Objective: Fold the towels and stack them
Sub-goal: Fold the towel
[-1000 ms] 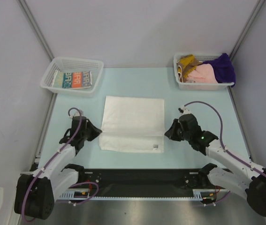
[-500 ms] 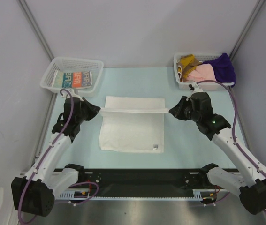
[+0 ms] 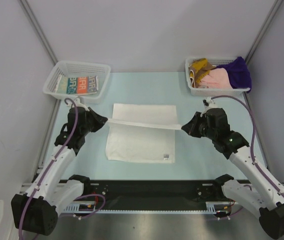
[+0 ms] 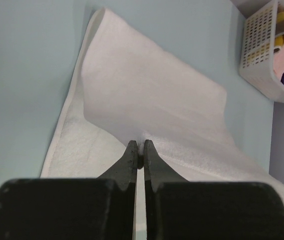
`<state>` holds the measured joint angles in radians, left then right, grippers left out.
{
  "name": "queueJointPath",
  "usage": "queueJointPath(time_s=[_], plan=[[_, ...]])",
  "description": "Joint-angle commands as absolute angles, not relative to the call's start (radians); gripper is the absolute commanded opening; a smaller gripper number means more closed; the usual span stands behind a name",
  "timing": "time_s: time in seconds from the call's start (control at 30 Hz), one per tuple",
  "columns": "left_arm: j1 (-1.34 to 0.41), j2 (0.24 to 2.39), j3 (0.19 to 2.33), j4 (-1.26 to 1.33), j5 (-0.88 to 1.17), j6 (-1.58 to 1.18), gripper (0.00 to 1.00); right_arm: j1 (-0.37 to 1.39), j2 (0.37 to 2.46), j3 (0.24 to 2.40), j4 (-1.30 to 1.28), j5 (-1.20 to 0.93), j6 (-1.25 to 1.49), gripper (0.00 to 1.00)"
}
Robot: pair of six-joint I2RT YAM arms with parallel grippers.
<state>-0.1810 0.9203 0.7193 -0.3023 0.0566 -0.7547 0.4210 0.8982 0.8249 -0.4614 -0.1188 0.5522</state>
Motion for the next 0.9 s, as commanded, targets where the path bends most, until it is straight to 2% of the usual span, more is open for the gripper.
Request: queueJointPath(time_s=[0.0,0.37,0.67,0.8,0.87], plan=[[-0.167,0.887,0.666,-0.301,-0.031,-0.712,0.00,0.423,0.845,0.737,-0.474,-0.072,0.558,0.00],[-0.167,0.894,0.580,-0.279,-0.043,-0.684,0.00,0.494,0.801,0.549,-0.426,-0.049,0.603,0.00],[-0.156,1.025,0.898,-0.390,-0.057,-0.646,0.00,0.472,0.877,0.796,-0.514,-0.040,0.538,0.00],[-0.149,1.016,0.908,-0.411,-0.061,-0.635,0.00,0.472,0.856,0.792,-0.519,-0.038,0.541,0.00],[-0.149,1.000,0.847,-0.399,-0.054,-0.638,0.00,0.474,0.839,0.737,-0.505,-0.040,0.554,0.00]])
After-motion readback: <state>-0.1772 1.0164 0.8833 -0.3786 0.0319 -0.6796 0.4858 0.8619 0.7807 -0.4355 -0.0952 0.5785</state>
